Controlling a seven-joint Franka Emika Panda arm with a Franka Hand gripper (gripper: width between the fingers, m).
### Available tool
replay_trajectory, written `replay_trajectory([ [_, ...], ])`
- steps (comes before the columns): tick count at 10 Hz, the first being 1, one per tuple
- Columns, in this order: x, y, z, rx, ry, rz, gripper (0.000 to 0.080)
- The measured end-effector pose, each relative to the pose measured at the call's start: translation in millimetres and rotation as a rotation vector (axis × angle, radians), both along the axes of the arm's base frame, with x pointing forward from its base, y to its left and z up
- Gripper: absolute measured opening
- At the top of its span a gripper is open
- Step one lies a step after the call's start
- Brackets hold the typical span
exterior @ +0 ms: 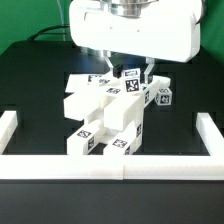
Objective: Assemble chair
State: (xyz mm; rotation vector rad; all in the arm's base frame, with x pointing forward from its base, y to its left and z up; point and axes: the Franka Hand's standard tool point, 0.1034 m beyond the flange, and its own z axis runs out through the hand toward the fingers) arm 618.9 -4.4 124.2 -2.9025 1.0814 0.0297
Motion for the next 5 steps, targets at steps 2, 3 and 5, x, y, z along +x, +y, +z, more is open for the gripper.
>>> replay_trajectory([
  [2,0.0,0.1,0.0,0.000,0.007,-0.141,0.0394],
  [3,0.0,0.1,0.0,0.000,0.010,-0.210,0.0394],
  [5,0.0,0.2,0.0,0.000,0.016,-0.334,0.0394],
])
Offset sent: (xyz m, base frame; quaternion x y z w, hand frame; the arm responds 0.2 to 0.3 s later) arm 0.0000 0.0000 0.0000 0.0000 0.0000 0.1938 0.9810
